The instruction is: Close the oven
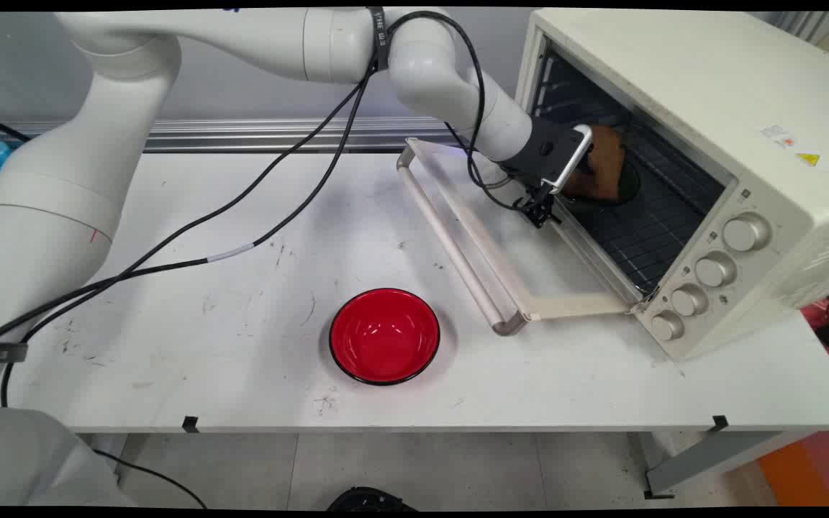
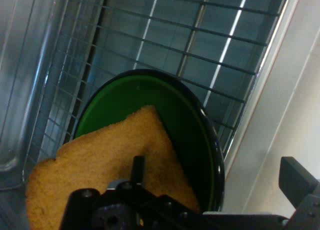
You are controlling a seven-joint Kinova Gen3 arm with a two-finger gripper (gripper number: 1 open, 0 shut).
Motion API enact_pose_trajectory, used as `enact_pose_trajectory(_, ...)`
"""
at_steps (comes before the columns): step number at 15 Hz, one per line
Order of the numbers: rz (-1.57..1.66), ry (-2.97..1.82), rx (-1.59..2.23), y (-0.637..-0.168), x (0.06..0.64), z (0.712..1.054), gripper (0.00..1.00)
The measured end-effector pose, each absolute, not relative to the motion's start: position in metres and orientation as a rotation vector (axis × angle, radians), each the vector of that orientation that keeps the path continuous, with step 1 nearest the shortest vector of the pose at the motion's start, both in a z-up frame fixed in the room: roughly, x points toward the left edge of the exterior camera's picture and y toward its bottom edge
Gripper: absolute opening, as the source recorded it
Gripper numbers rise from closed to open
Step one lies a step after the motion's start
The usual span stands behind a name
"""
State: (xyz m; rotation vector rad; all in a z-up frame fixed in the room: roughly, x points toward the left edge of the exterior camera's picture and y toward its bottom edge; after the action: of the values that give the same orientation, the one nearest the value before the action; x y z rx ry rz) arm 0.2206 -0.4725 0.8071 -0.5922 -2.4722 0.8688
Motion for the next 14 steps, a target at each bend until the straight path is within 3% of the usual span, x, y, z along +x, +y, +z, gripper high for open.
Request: enact_pose_trajectory(14,0.892,-2.502,-0.475,-0.450,0.236,0.837,1.00)
